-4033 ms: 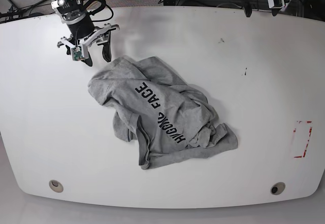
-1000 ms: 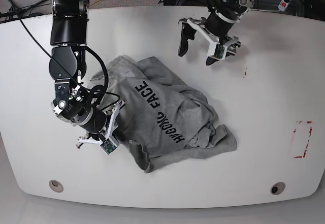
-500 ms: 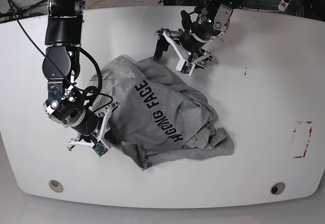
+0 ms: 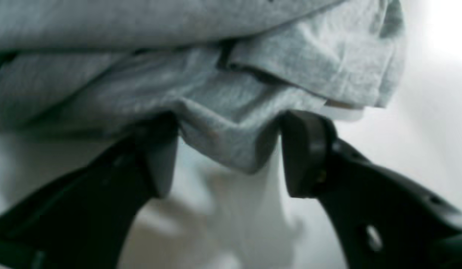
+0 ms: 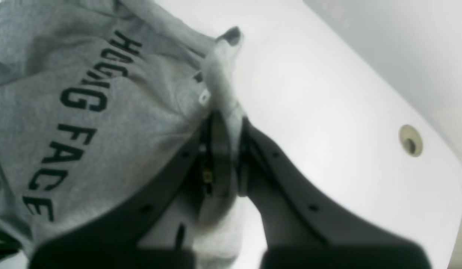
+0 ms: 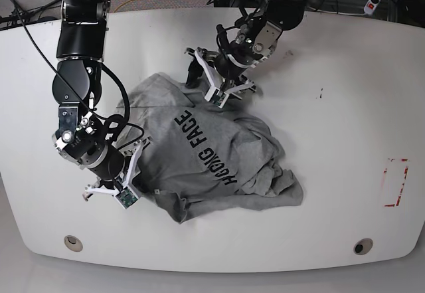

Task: Fold the T-shirt properly
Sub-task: 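Lower the left gripper onto the shirt and grasp a fold of fabric, then lift the shirt with both grippers and stretch it apart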

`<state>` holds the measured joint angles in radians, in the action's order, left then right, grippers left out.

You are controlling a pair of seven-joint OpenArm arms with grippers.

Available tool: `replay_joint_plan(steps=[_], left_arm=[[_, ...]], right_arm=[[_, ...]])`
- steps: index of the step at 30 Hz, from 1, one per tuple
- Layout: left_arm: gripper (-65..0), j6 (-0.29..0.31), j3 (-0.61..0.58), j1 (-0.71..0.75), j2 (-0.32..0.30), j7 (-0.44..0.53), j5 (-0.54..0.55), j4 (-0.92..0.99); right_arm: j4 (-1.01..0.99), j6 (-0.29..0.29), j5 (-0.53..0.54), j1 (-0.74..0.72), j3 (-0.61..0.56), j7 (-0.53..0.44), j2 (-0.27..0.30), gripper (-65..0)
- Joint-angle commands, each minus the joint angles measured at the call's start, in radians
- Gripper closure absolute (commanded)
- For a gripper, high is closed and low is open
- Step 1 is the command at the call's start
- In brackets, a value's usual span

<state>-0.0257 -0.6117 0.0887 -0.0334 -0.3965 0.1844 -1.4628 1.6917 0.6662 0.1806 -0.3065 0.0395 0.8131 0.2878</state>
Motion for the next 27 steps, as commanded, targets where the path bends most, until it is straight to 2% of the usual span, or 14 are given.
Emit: replay_joint_plan(steps=[1, 7, 8, 12, 19, 27], left_arm=[[-30.1, -0.02, -0.02, -0.01, 0.005, -0.045, 0.014, 0.021], [-1.9, -0.122, -0.018, -0.007, -0.004, -0.045, 0.014, 0.003], [0.0, -0.133, -0.018, -0.005, -0.009, -0.045, 0.014, -0.006], [0.0, -0.135, -0.017, 0.033, -0.073, -0.042, 0.016, -0.071], [0.0, -0.135, 0.098, 0.127, -0.187, -0.045, 0.014, -0.293], [0.0, -0.135, 0.221, 0.171, -0.326, -0.046, 0.016, -0.468]], right_arm=[[0.029, -0.001, 0.009, -0.027, 0.007, -0.027, 0.009, 0.0], [0.026, -0.007, 0.007, -0.039, 0.021, -0.027, 0.009, 0.0], [0.026, -0.007, 0.007, -0.044, 0.041, -0.025, 0.009, 0.0], [0.026, -0.007, 0.007, -0.064, 0.087, -0.013, 0.009, 0.0], [0.043, -0.007, 0.006, -0.147, 0.098, 0.041, 0.012, 0.0], [0.041, -0.007, -0.076, -0.244, 0.09, 0.051, 0.012, 0.0]])
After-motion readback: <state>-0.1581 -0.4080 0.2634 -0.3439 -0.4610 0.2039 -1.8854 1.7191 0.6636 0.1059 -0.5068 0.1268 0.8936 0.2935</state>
